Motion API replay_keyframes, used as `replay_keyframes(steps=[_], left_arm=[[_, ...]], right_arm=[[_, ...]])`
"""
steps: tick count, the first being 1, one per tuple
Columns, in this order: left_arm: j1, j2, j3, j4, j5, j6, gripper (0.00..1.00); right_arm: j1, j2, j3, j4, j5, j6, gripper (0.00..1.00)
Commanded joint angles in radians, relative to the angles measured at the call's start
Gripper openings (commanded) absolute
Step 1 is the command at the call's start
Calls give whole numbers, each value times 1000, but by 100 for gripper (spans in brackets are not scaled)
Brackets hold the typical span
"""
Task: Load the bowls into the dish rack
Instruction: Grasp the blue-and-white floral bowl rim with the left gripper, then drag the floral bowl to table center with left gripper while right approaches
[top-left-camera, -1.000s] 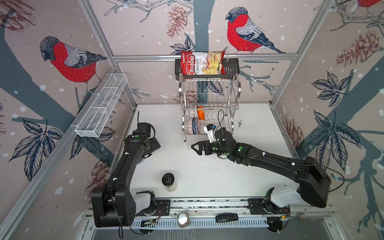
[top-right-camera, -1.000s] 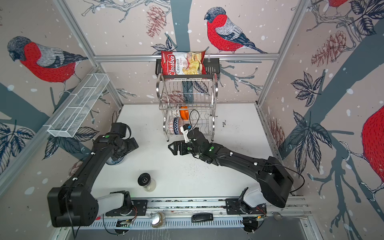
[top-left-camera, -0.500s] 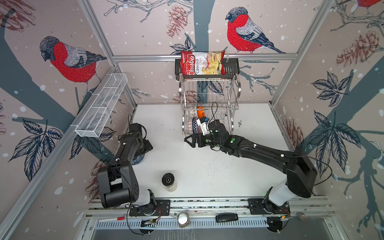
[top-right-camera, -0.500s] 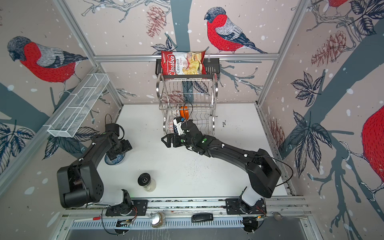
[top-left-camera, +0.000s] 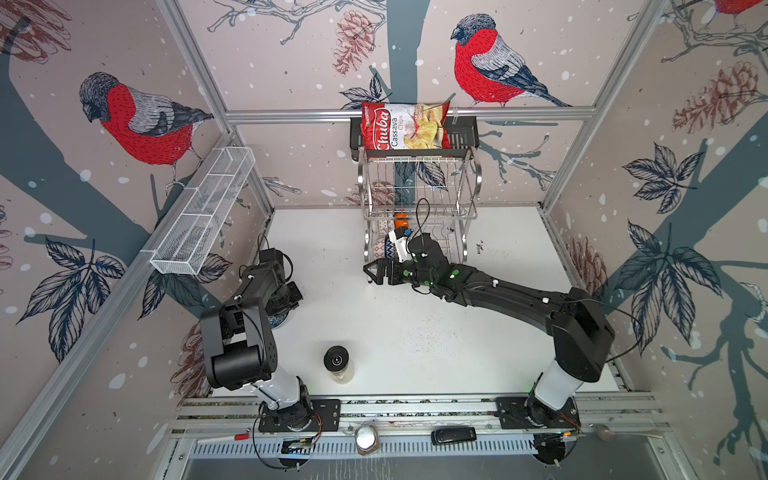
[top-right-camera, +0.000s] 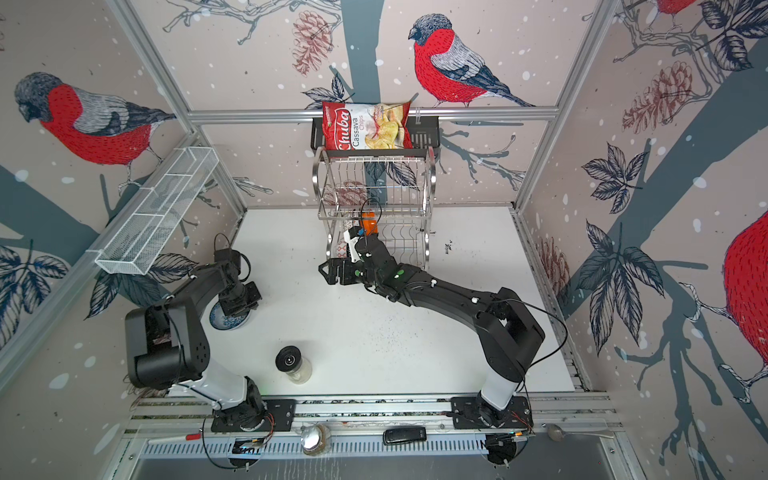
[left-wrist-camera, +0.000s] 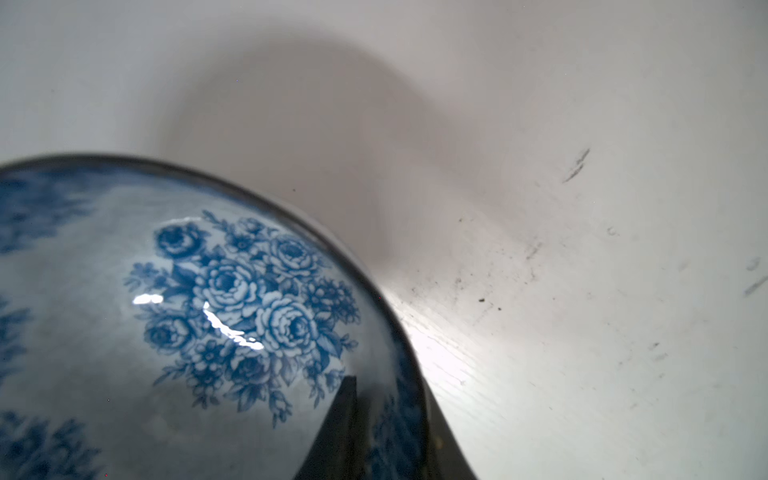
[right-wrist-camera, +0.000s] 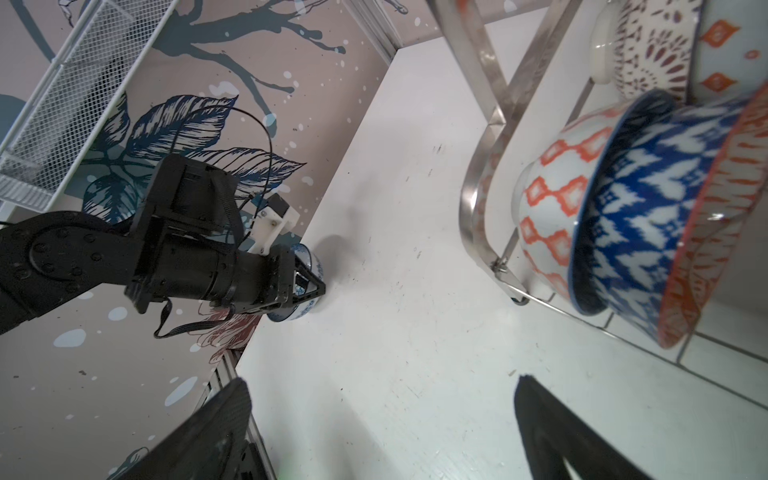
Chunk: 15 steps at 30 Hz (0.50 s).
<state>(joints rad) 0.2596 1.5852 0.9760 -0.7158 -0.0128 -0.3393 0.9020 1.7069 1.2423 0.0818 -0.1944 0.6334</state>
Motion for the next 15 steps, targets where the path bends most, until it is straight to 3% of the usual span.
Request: replay_keyframes(steps=[1,5,7,11,15], left_arm=[[3,-7,4,-23,47,2,13],[-3,-27,14,-34,125,15,0],[-43,-42,16,-51,142,-4,0],[-167,-87,45,-55,171,-81,0],[-350,-102,69,-54,160,-184,0]], right_arm=[[-18,1,-8,-4,-2,27,100],[-33,-2,-10,-27,1,33,100],[-44,-17,-26,-33,4,39,100],[-82,-81,-103,-15,-11,59,100],[-159,-137,-182,-12,-106,71,100]])
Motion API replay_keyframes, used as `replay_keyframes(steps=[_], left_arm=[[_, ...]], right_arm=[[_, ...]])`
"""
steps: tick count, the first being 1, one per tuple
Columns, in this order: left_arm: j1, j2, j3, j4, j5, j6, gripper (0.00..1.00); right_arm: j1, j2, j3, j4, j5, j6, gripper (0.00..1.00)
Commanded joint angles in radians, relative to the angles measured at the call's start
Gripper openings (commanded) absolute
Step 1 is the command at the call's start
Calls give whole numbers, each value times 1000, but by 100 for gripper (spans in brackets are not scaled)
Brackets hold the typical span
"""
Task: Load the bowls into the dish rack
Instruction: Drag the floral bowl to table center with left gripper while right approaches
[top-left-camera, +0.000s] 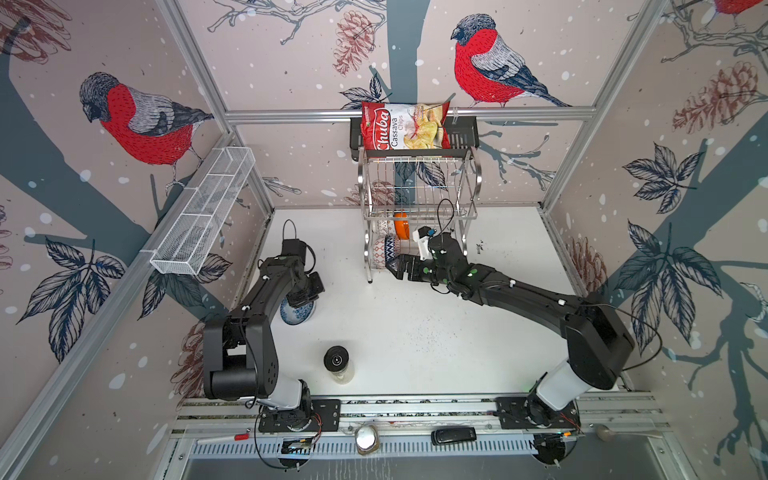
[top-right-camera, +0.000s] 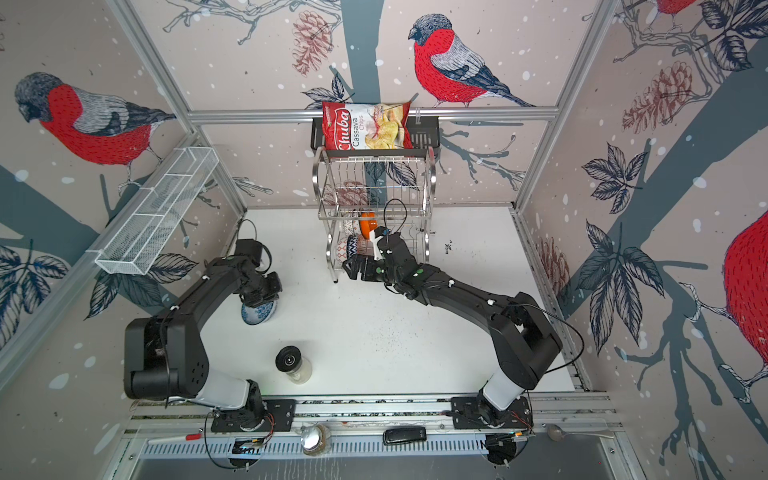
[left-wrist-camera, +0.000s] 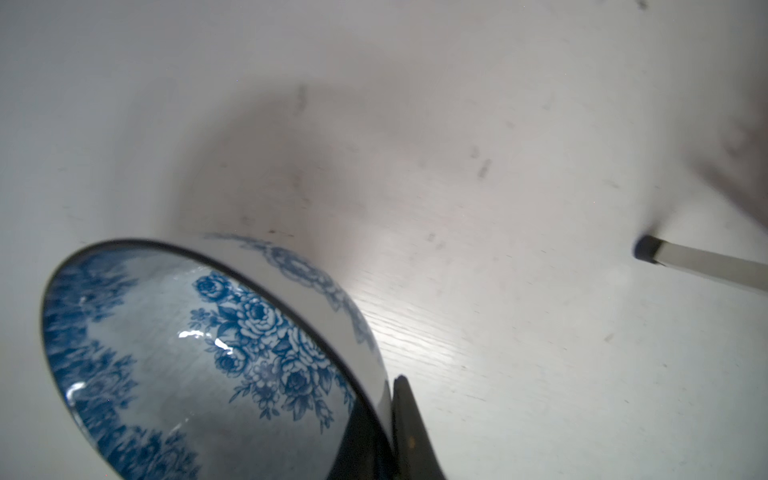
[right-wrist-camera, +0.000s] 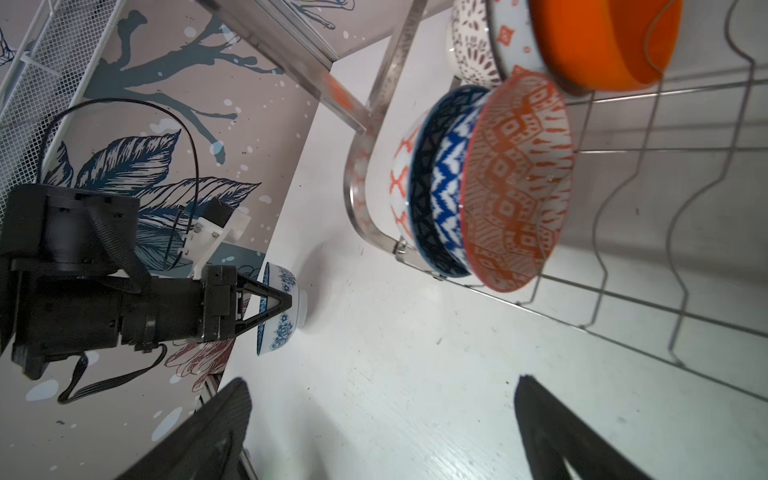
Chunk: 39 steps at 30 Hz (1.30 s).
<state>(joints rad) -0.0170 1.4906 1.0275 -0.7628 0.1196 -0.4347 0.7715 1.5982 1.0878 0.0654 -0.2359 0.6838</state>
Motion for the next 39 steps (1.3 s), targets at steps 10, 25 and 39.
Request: replay_keyframes(steps=[10,25,39], left_arm=[[-510,98,112,38,-36,-316,0],[-869,430,441,50,-31,-425,0],[-906,507,546,65,-44,-440,44]], right_arm=[[-175,-264,-144,-124,-12,-72,100],[-397,-551,-384,-155,-57,-4,100],[-403,-577,-384,-204,18,-13,100]])
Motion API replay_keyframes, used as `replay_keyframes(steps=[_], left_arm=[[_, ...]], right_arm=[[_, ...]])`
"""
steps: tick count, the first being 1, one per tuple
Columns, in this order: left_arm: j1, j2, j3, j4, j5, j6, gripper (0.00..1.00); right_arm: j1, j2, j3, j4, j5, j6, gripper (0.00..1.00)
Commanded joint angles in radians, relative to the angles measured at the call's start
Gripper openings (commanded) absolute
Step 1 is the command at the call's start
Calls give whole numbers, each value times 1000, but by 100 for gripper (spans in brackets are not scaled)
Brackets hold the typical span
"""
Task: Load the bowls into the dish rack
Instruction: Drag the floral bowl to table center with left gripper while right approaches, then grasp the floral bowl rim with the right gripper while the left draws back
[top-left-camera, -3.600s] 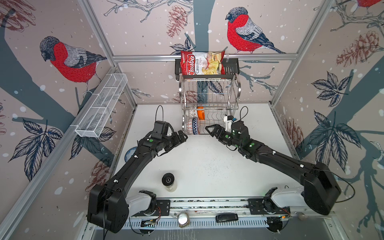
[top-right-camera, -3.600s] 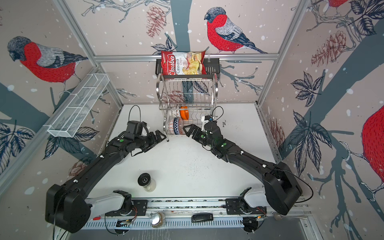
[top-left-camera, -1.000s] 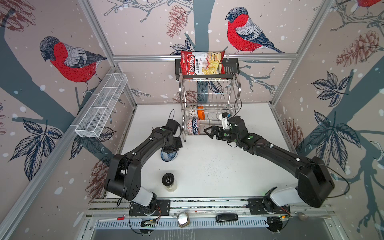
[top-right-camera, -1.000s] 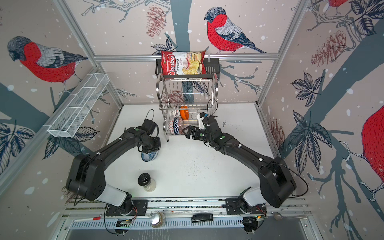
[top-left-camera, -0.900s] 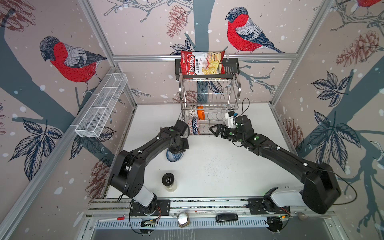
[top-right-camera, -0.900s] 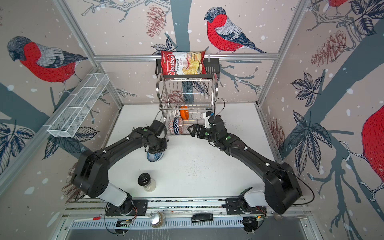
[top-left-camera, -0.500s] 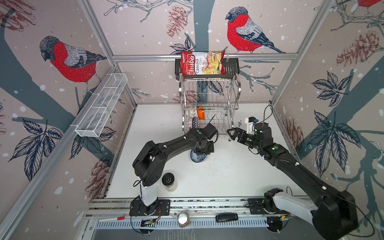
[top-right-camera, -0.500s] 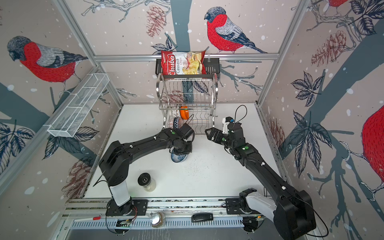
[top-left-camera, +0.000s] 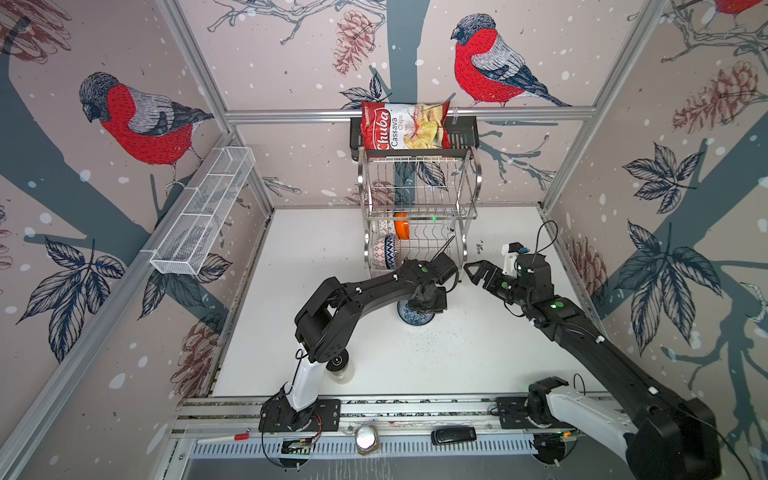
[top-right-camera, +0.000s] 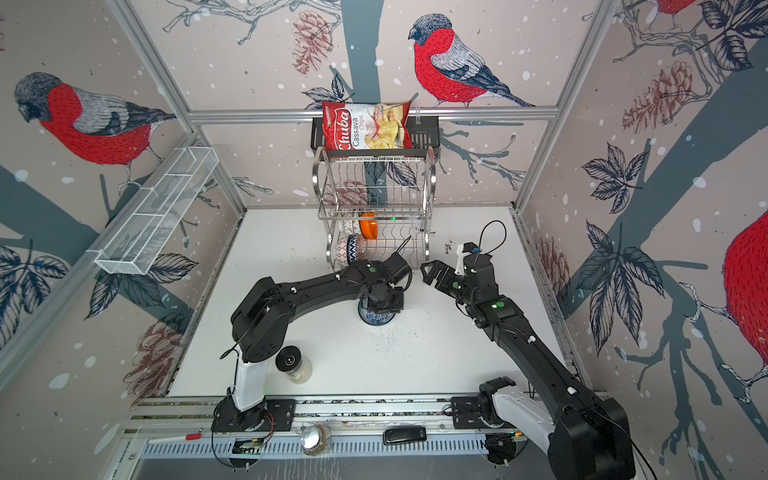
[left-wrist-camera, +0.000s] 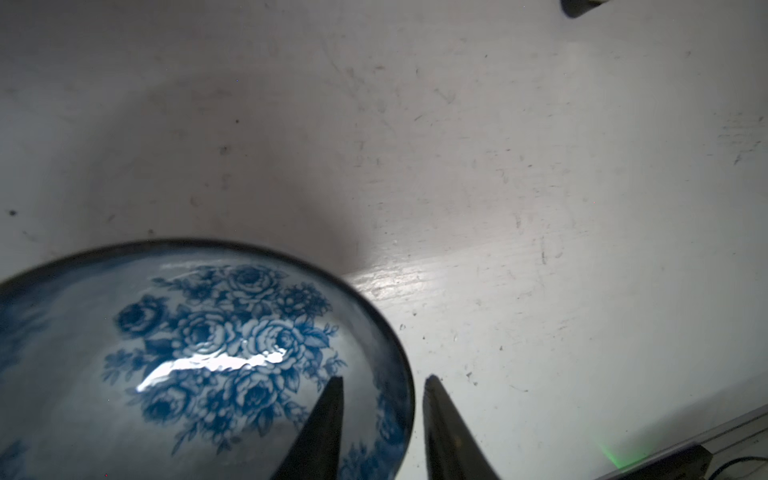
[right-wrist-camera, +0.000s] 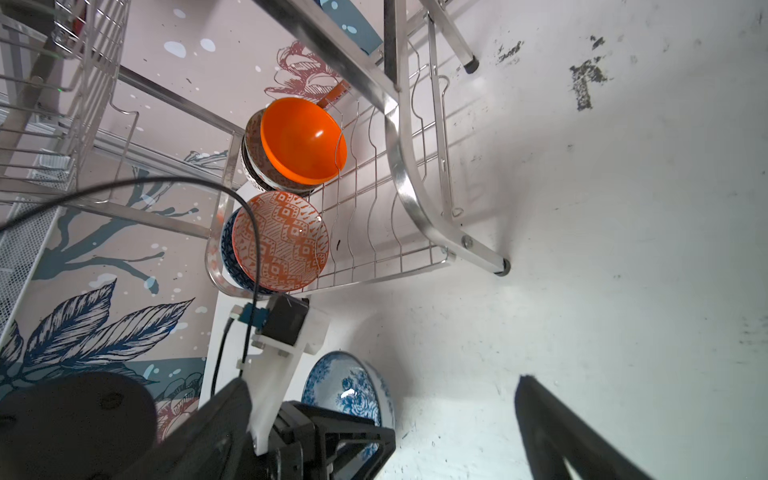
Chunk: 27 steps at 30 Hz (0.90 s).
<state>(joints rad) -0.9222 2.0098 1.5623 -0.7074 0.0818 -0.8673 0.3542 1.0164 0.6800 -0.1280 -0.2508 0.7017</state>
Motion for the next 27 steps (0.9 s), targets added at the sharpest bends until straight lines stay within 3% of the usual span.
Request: replay_keyframes(steps=[1,7,11,17,21,23,27], left_arm=[[0,-17,12,14,-6,-7,48],[12,-92,20,-13,-59,9,77],[66,-209,-46,-27,-79,21,95],[220,-469,-261,13,-49,49,97],[322,-662,-426,127,36,75,97],[367,-747,-496,170,33,72,97],[533,-881,-622,228,138,31,97]], right_arm=[[26,10,38,-16,38,-43,100],[45,46,103,-35,67,-57,100],[40,59,111,-19,65,-31,100],[46,76,106,22,38,-56,100],[150,104,153,-33,167,-136,100],[179,126,160,-37,170,-134,100],[280,191,180,-44,219,-120,100]])
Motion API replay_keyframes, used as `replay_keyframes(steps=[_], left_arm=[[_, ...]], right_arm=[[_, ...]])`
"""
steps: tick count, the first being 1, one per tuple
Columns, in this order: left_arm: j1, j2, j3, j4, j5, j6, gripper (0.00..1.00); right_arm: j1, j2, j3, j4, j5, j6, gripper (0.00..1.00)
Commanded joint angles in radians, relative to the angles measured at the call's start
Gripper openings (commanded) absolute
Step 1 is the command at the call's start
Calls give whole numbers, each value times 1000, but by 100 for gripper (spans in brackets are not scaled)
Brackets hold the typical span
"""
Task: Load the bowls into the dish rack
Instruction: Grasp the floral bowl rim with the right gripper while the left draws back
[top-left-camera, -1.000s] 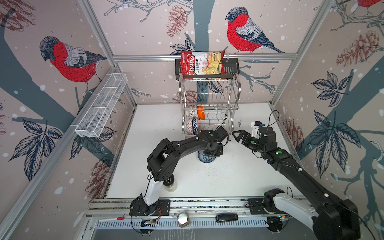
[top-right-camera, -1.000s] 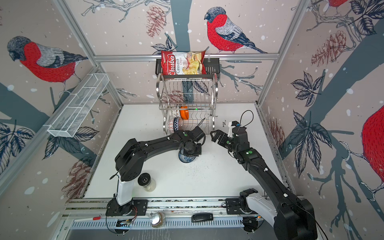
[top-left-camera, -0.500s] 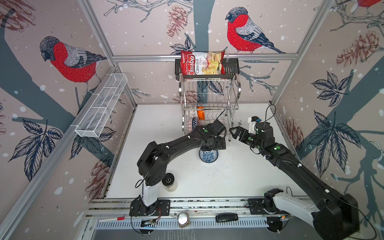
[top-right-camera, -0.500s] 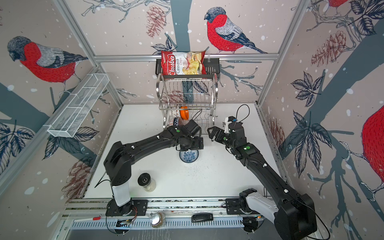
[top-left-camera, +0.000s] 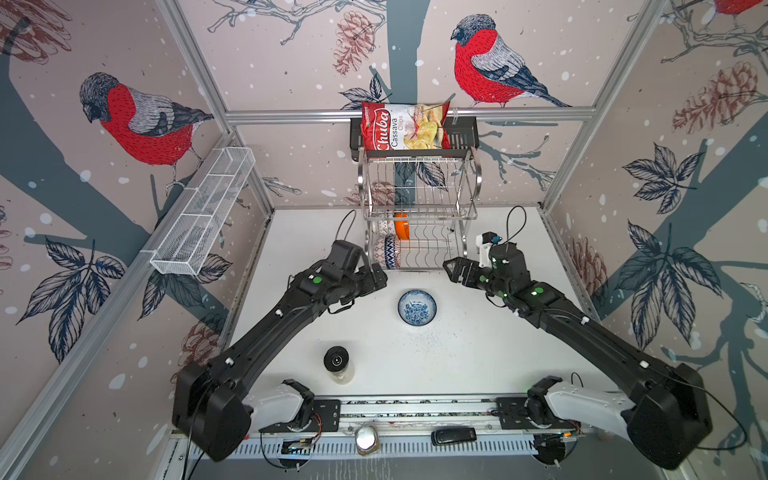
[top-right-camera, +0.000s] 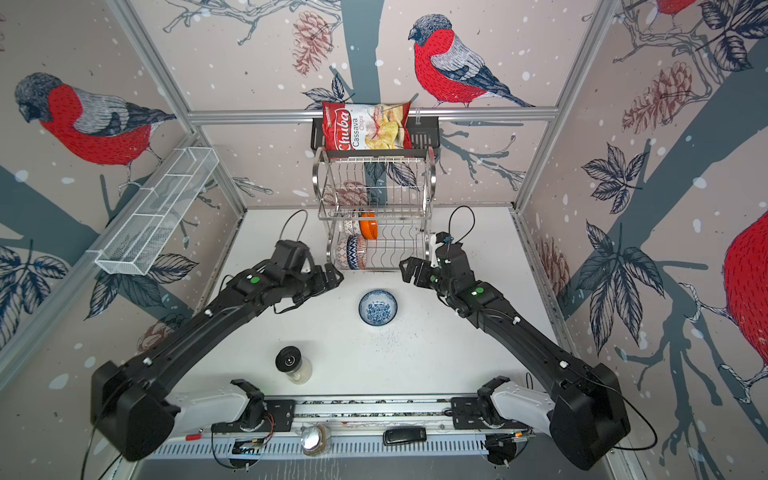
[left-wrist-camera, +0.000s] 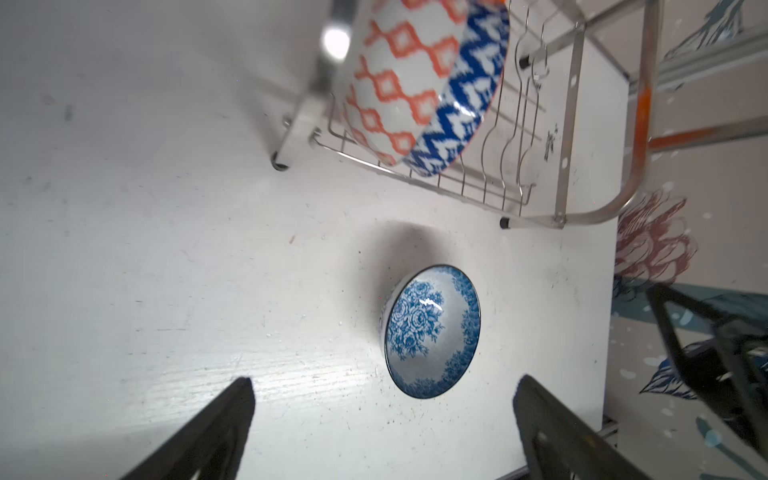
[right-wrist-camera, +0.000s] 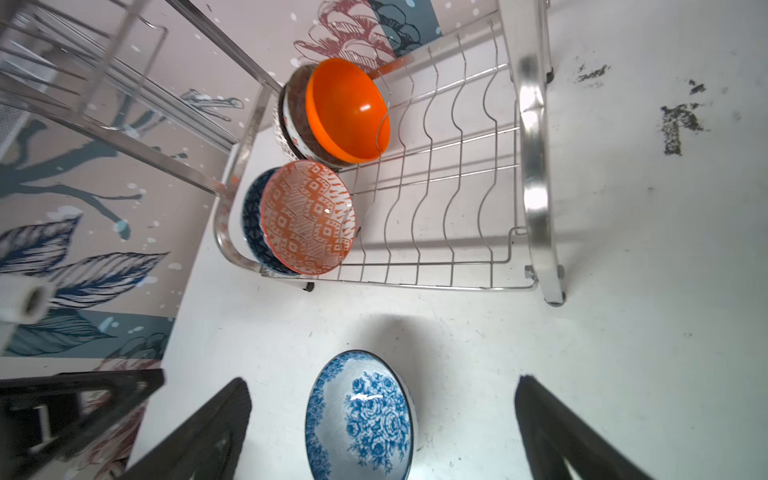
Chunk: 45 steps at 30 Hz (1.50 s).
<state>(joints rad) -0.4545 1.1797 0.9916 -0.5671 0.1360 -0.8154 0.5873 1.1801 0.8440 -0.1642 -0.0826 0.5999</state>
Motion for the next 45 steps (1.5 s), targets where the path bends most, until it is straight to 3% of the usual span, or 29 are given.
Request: replay_keyframes(steps=[1,11,16,21,26,32,45], left_arm=[[108,-74,-80,100,114,-25,97],[367,-114,-349,299,354,-75,97],[400,-60,-306,312,383,-29,97],[457,31,-271,283,445,28,97],[499,125,-218,233,529,109,97],[502,109,-229,245,550,113,97],[504,134,-282,308,621,124,97]], right_arm=[[82,51,25,-9,68,-18,100],[335,392,235,-193,198,-30,100],[403,474,297,-224,197,-25,100],[449,592,385,-285,210,-31,93],[485,694,478,-337,210,-13,76],[510,779,545,-400,257,24,56],[508,789,549,-445,342,76,20]])
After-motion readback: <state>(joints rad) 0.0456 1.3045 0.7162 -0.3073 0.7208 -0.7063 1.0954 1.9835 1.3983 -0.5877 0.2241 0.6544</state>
